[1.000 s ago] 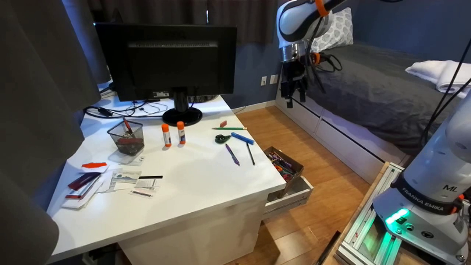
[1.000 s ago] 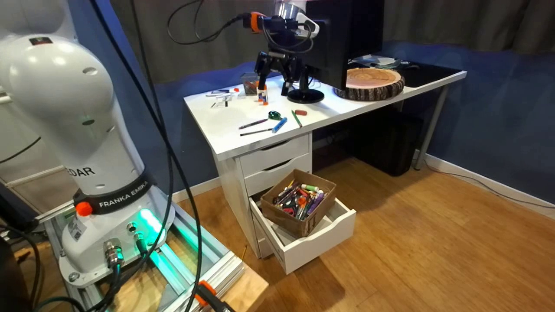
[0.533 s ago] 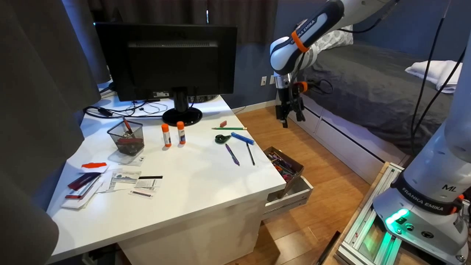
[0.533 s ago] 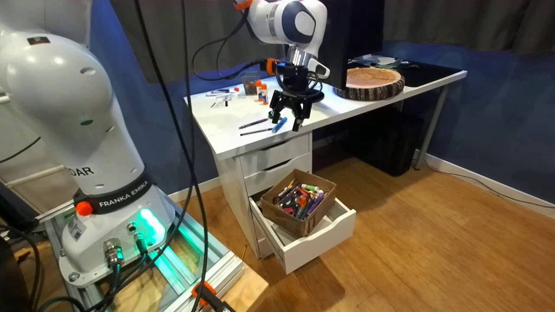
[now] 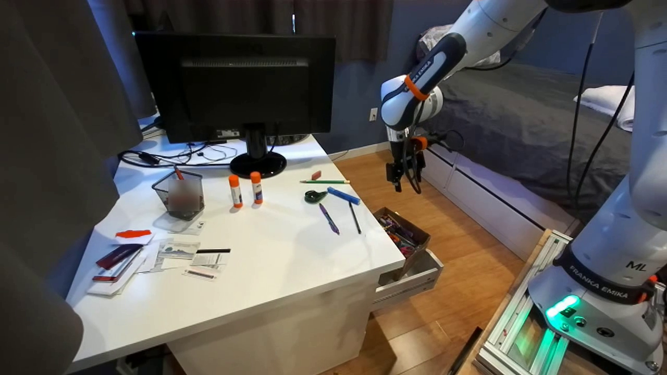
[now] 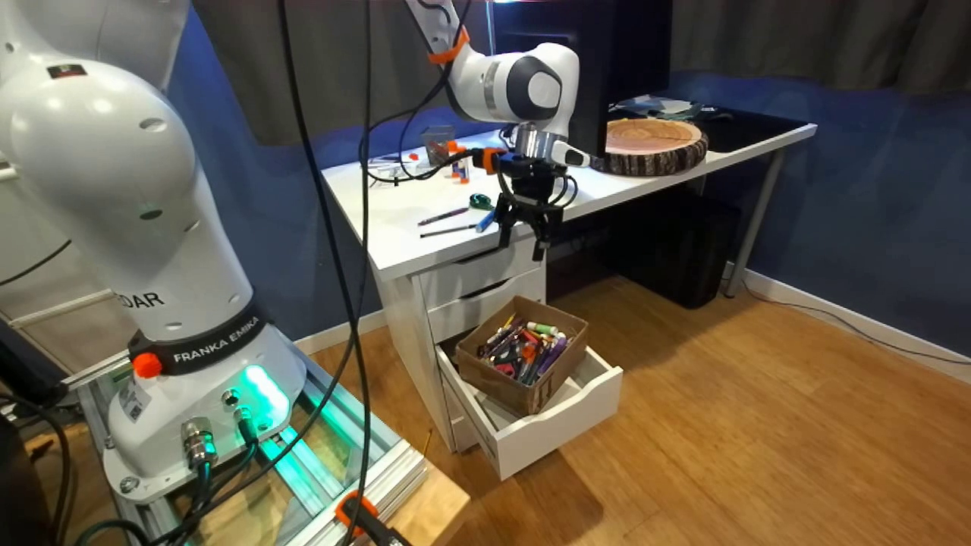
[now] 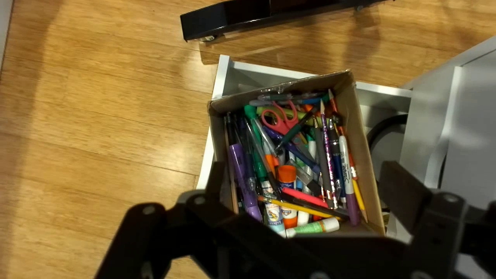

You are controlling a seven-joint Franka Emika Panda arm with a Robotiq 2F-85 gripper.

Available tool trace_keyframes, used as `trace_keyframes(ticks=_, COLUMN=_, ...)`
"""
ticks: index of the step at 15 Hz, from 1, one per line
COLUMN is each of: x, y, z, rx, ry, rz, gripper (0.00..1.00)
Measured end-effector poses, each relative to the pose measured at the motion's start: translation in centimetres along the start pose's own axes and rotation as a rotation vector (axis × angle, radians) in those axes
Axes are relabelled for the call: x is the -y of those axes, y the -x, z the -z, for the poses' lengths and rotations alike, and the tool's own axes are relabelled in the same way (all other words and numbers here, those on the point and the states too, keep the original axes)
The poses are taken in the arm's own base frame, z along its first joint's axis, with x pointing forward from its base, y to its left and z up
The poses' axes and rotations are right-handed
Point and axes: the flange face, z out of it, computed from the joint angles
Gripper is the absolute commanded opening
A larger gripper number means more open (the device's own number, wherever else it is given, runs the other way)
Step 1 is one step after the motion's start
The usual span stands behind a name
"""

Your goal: Take the battery out of the box and put it on the desk

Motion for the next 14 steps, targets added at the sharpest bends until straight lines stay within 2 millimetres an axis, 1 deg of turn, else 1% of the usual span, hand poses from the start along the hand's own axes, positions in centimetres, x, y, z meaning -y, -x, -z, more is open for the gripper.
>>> trace_keyframes(ticks=4, x=0.0, y=-0.1, z=0.1, rx=-0.005, ry=-0.001, rz=0.002, gripper=1.00)
trace_keyframes(ticks=6, x=0.3, y=-0.4, z=-0.5, rx=-0.014, ry=-0.001, rz=0.009, gripper=1.00)
trace_keyframes(ticks=8, x=0.8, y=-0.8, z=-2.3, rx=-0.017, ry=-0.003, rz=0.020, gripper=1.00)
trace_keyframes(ticks=13, x=2.4, y=-2.0, z=-8.4, rx=-0.040, ry=-0.024, rz=0.043, gripper=1.00)
trace_keyframes(ticks=14, x=2.6, y=-2.2, z=-9.4, rx=-0.047, ry=-0.032, rz=0.047, gripper=1.00)
